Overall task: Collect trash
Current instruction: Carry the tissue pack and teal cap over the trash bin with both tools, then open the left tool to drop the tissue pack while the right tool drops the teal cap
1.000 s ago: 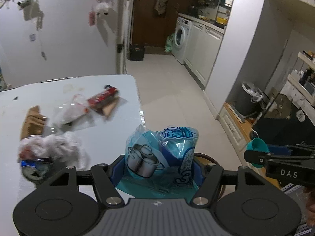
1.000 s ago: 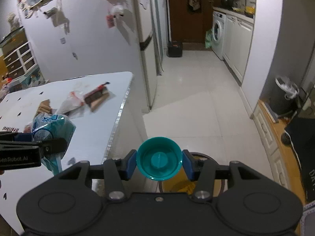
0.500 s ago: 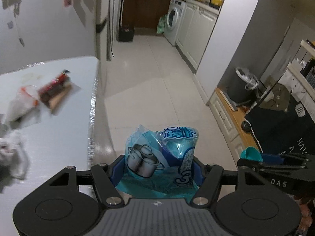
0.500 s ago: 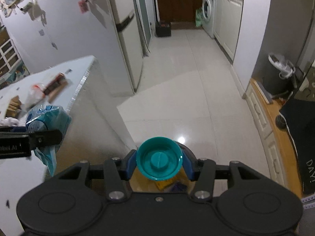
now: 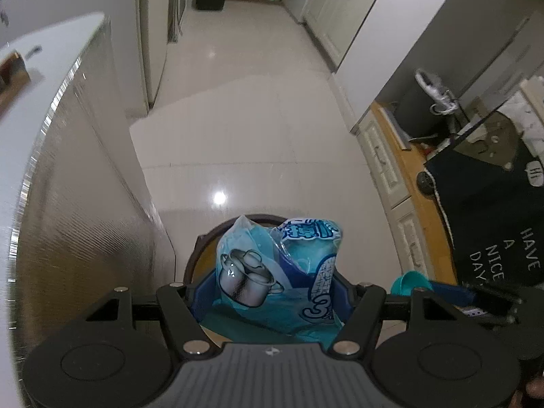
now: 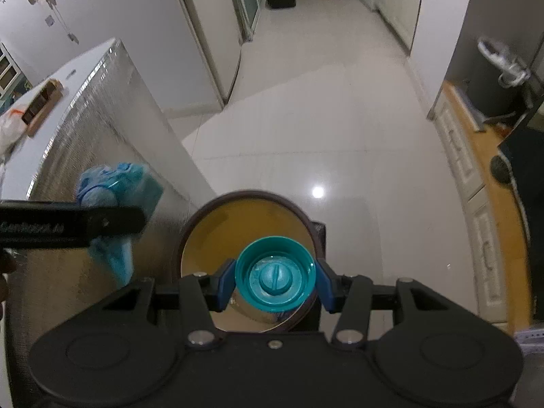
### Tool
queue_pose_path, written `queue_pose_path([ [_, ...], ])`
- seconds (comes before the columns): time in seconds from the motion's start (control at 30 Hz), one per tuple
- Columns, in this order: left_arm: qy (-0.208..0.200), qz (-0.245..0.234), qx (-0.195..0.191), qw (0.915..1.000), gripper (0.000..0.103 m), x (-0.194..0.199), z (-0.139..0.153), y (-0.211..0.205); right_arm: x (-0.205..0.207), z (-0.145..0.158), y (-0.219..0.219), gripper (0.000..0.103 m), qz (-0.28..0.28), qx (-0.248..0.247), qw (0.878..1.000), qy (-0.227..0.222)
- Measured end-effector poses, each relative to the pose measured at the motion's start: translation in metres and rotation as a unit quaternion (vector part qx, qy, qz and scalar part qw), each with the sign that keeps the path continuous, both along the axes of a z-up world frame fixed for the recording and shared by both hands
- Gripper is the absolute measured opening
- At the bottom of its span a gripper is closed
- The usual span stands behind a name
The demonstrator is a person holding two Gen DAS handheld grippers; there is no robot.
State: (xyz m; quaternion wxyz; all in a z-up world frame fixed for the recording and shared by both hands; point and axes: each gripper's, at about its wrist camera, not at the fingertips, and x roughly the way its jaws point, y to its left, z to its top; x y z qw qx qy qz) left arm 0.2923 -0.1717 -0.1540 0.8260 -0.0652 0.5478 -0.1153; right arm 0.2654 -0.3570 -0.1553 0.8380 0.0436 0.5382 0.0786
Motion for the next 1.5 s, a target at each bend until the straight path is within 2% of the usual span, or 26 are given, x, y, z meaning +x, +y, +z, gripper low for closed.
queue_pose_path([
  [0.43, 0.092, 0.056, 0.002, 0.9941, 0.068, 0.029, -0.084, 0.000, 0.018, -0.073, 0.003, 0.050, 0.000, 0.025, 0.997, 0.068],
  [0.63, 0.128, 0.083, 0.007, 0.9883, 0.069, 0.036, -0.120, 0.005, 0.024, -0.093, 0.003, 0.050, 0.001, 0.034, 0.996, 0.082],
  [0.83, 0.146, 0.103, -0.020, 0.9837, 0.076, 0.038, -0.146, 0.010, 0.026, -0.106, 0.001, 0.050, -0.007, 0.043, 0.995, 0.093],
  [0.93, 0.152, 0.099, -0.001, 0.9834, 0.085, 0.036, -0.153, 0.011, 0.026, -0.111, 0.000, 0.050, -0.009, 0.042, 0.994, 0.098],
  [1.07, 0.151, 0.100, -0.005, 0.9835, 0.093, 0.037, -0.156, 0.014, 0.029, -0.117, 0.000, 0.050, -0.009, 0.043, 0.994, 0.102],
  [1.5, 0.130, 0.086, 0.019, 0.9876, 0.098, 0.037, -0.147, 0.019, 0.050, -0.127, 0.006, 0.051, 0.013, 0.036, 0.994, 0.099],
])
